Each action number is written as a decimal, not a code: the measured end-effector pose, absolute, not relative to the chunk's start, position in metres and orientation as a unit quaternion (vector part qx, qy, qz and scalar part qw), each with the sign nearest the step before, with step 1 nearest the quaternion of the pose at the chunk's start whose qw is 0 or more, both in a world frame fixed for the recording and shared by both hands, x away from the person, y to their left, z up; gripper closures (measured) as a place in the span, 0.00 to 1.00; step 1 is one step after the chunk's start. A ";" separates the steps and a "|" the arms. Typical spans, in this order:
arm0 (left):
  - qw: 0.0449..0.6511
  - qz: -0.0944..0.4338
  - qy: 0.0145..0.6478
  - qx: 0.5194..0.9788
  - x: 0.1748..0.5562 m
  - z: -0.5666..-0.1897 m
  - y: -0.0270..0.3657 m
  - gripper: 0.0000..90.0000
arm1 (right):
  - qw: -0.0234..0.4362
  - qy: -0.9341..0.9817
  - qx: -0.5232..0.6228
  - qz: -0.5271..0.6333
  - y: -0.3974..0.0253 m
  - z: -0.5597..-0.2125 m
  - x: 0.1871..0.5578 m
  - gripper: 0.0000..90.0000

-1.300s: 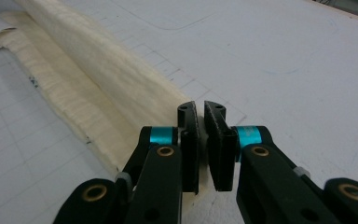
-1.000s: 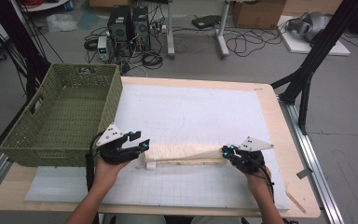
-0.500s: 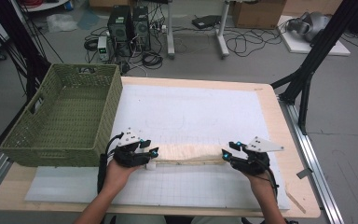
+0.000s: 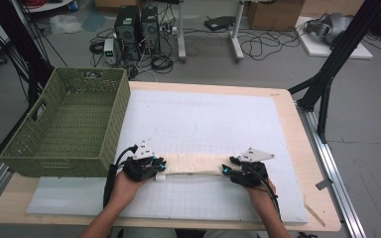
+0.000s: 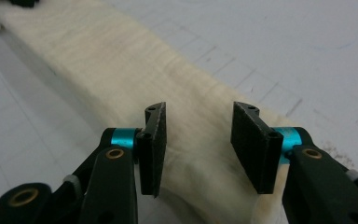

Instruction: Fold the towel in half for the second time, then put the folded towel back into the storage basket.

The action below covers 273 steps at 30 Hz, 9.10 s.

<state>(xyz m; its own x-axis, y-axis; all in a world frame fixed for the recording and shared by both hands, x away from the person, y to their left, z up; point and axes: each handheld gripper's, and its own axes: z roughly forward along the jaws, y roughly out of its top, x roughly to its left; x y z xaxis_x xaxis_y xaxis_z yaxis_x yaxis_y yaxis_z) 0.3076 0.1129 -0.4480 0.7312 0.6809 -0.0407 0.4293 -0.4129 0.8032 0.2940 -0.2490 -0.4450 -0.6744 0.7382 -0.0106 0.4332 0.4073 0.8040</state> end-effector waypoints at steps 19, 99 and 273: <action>0.456 0.198 0.359 0.790 0.313 -0.426 0.118 0.65 | 0.207 0.766 0.405 0.454 -0.286 -0.422 0.298 0.51; 0.580 0.175 0.368 0.705 0.314 -0.404 0.151 0.20 | 0.280 0.743 0.403 0.456 -0.330 -0.405 0.275 0.13; 0.510 0.145 0.358 0.768 0.302 -0.413 0.133 0.91 | 0.166 0.790 0.382 0.450 -0.291 -0.419 0.281 0.87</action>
